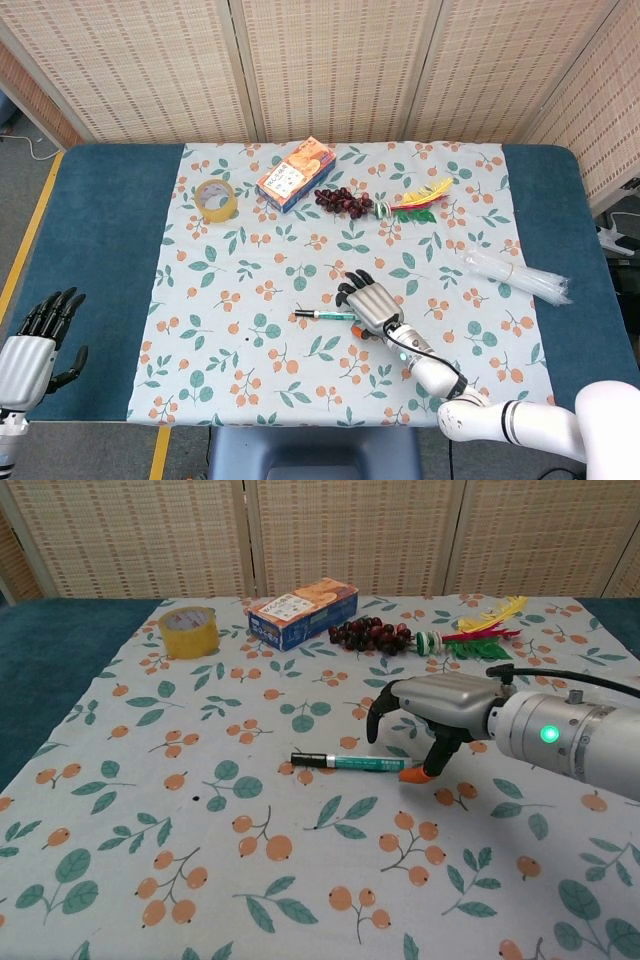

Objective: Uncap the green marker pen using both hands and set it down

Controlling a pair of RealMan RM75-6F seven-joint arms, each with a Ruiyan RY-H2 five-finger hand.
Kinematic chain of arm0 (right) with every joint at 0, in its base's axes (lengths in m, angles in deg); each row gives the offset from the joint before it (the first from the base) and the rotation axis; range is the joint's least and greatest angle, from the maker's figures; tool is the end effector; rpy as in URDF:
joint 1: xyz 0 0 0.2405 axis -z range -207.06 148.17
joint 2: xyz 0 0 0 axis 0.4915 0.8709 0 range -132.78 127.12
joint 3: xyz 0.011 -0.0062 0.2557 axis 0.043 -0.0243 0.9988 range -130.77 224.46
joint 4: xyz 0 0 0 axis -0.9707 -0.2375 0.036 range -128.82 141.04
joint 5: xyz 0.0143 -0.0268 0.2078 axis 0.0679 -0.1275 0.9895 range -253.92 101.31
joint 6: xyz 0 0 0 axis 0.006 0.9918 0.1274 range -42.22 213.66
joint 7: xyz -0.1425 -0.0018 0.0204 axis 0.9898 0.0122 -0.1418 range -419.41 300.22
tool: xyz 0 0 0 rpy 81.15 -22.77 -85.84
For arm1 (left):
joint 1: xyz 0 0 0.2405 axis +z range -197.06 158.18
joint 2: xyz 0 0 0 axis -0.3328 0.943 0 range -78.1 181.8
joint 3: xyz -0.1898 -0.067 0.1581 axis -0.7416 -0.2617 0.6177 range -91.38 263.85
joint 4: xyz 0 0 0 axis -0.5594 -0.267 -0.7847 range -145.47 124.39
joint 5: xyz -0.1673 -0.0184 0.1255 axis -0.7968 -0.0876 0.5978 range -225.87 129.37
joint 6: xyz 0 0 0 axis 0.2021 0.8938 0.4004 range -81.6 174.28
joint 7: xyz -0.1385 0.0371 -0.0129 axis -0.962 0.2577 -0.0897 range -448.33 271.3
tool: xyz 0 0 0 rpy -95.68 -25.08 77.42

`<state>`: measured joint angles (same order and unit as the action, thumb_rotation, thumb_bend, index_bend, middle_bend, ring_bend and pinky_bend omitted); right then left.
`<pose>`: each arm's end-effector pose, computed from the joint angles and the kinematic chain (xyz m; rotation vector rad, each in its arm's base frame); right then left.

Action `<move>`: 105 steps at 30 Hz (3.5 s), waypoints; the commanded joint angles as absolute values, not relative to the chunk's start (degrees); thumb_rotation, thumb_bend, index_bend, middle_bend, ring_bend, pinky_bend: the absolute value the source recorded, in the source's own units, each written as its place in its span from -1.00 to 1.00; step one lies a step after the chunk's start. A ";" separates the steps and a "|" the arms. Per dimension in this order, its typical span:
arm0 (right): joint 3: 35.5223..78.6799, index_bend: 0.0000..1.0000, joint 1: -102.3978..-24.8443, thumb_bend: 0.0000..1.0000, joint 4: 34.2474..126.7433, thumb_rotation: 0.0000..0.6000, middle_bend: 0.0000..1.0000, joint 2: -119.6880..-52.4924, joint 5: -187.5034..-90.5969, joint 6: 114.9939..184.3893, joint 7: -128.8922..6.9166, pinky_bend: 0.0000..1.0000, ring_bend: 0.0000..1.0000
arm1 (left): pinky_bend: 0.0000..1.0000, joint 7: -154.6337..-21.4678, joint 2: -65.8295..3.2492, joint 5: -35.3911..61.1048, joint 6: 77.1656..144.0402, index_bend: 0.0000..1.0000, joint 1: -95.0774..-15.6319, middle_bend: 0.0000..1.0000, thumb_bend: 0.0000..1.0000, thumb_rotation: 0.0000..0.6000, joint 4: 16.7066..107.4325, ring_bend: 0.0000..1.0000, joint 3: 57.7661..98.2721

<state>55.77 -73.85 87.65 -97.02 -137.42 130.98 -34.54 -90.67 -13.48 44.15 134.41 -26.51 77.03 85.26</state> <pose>-0.1405 -0.3267 -0.0675 2.0734 -0.9819 0.7753 -0.3034 0.1861 0.1556 -1.4966 -0.8006 -0.9849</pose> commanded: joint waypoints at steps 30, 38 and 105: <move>53.58 -0.02 -81.75 -0.55 84.57 1.00 -0.52 -101.55 -127.07 131.93 -22.61 -1.00 -1.00 | -0.74 -94.46 -11.97 45.67 135.02 -1.00 -26.44 -1.00 -0.07 1.00 77.21 -1.00 86.01; 53.15 -0.03 -82.53 -0.55 85.47 1.00 -0.51 -101.41 -125.24 132.35 -21.54 -1.00 -1.00 | -0.74 -95.04 -11.83 45.84 135.34 -1.00 -26.31 -1.00 -0.07 1.00 77.02 -1.00 86.09; 60.02 1.00 -85.40 -0.32 79.80 1.00 0.68 -93.98 -146.80 131.34 -45.38 -0.65 0.04 | 0.09 -58.71 -24.52 37.27 116.08 -0.73 -44.15 -0.64 -0.24 1.00 82.92 -0.15 77.33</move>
